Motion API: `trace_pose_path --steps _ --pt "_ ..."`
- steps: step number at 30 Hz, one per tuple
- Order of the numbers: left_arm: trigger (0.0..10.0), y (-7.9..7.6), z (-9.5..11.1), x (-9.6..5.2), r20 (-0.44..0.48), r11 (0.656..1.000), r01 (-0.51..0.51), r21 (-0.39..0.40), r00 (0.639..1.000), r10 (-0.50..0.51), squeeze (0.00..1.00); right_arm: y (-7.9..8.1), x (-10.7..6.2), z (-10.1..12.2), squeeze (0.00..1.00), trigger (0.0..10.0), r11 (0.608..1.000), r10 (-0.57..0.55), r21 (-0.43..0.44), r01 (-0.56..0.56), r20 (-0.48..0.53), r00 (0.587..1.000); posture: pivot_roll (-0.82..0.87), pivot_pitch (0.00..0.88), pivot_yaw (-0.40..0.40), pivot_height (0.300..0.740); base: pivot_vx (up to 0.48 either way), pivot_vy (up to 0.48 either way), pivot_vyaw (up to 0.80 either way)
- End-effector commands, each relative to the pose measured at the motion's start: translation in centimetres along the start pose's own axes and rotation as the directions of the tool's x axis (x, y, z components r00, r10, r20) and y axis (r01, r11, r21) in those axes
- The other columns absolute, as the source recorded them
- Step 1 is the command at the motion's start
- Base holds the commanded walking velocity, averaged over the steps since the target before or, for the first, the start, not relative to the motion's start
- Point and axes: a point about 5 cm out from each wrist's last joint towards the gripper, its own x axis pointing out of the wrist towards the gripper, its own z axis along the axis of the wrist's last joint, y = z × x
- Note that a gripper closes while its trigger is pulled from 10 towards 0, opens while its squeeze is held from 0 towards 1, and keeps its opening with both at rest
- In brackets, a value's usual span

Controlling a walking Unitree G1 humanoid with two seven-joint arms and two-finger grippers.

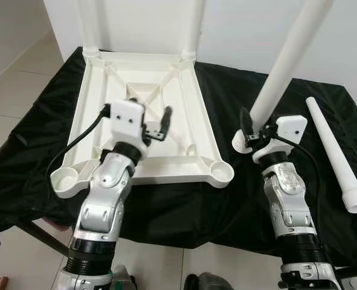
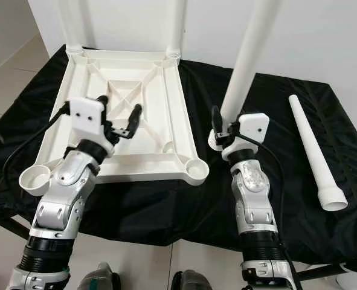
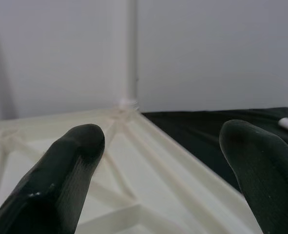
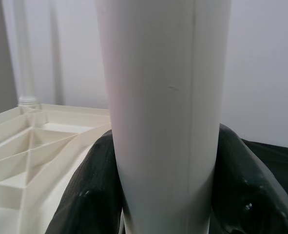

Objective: Building children table

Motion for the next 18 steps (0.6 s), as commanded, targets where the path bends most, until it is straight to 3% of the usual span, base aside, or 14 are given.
trace_pose_path --steps 1,2,3,5,6,7,9,10,11,12,13,14,16,18 --pt "10.0 -2.0 0.4 0.0 0.011 0.959 0.285 -0.007 0.959 -0.285 0.00 0.0 0.2 -0.2 0.00 10.0 1.000 0.022 0.007 -0.022 -0.009 1.000 0.06 0.000 -0.075 0.740 0.000 0.000 0.00" --pt "10.0 -2.9 0.8 0.0 0.021 0.931 0.365 -0.015 0.931 -0.365 0.00 0.3 0.3 -0.3 0.00 10.0 0.999 0.052 0.009 -0.052 -0.015 0.999 0.06 0.000 -0.076 0.740 0.000 0.000 0.00" --pt "10.0 -2.9 0.8 0.0 0.021 0.931 0.365 -0.015 0.931 -0.365 0.00 0.3 0.3 -0.3 0.00 10.0 0.999 0.052 0.009 -0.052 -0.015 0.999 0.06 0.000 -0.076 0.740 0.000 0.000 0.00" --pt "10.0 -4.2 1.2 0.0 0.026 0.875 0.483 -0.037 0.876 -0.482 0.00 0.8 0.4 -0.4 0.00 10.0 0.995 0.102 0.017 -0.102 -0.024 0.994 0.06 0.000 -0.076 0.740 0.000 0.000 0.00" --pt "10.0 -4.2 1.2 0.0 0.026 0.875 0.483 -0.037 0.876 -0.482 0.00 0.8 0.4 -0.4 0.00 10.0 0.995 0.102 0.017 -0.102 -0.024 0.994 0.06 0.000 -0.076 0.740 0.000 0.000 0.00" --pt "10.0 -4.7 1.2 -0.1 0.027 0.852 0.522 -0.048 0.853 -0.521 0.00 1.0 0.4 -0.5 0.00 10.0 0.993 0.119 0.019 -0.119 -0.027 0.993 0.06 0.000 -0.076 0.740 0.000 0.000 0.00" --pt "10.0 -4.7 1.2 -0.1 0.027 0.852 0.522 -0.048 0.853 -0.521 0.00 1.0 0.4 -0.5 0.00 10.0 0.993 0.119 0.019 -0.119 -0.027 0.993 0.06 0.000 -0.076 0.740 0.000 0.000 0.00" --pt "10.0 -5.2 1.3 -0.1 0.028 0.822 0.567 -0.058 0.824 -0.566 0.00 1.1 0.5 -0.5 0.00 10.0 0.991 0.136 0.018 -0.136 -0.030 0.990 0.06 0.000 -0.077 0.740 0.000 0.000 0.00" --pt "10.0 -5.2 1.3 -0.1 0.028 0.822 0.567 -0.058 0.824 -0.566 0.00 1.1 0.5 -0.5 0.00 10.0 0.991 0.136 0.018 -0.136 -0.030 0.990 0.06 0.000 -0.077 0.740 0.000 0.000 0.00" --pt "10.0 -5.9 1.4 -0.1 0.033 0.788 0.610 -0.075 0.792 -0.610 0.00 1.4 0.5 -0.5 0.00 10.0 0.987 0.162 0.018 -0.162 -0.034 0.986 0.06 0.000 -0.079 0.740 0.000 0.000 0.00" --pt "10.0 -5.9 1.4 -0.1 0.033 0.788 0.610 -0.075 0.792 -0.610 0.00 1.4 0.5 -0.5 0.00 10.0 0.987 0.162 0.018 -0.162 -0.034 0.986 0.06 0.000 -0.079 0.740 0.000 0.000 0.00" --pt "10.0 -6.5 1.6 0.1 0.044 0.760 0.644 -0.087 0.765 -0.642 0.00 1.7 0.5 -0.5 0.00 10.0 0.980 0.198 0.019 -0.197 -0.037 0.980 0.05 0.000 -0.081 0.740 0.000 0.000 0.00" --pt "10.0 -6.5 1.6 0.1 0.044 0.760 0.644 -0.087 0.765 -0.642 0.00 1.7 0.5 -0.5 0.00 10.0 0.980 0.198 0.019 -0.197 -0.037 0.980 0.05 0.000 -0.081 0.740 0.000 0.000 0.00" --pt "10.0 -6.9 2.0 0.3 0.059 0.738 0.668 -0.090 0.744 -0.666 0.00 2.0 0.5 -0.5 0.00 10.0 0.971 0.239 0.020 -0.238 -0.040 0.970 0.05 0.000 -0.082 0.740 0.000 0.000 0.00"
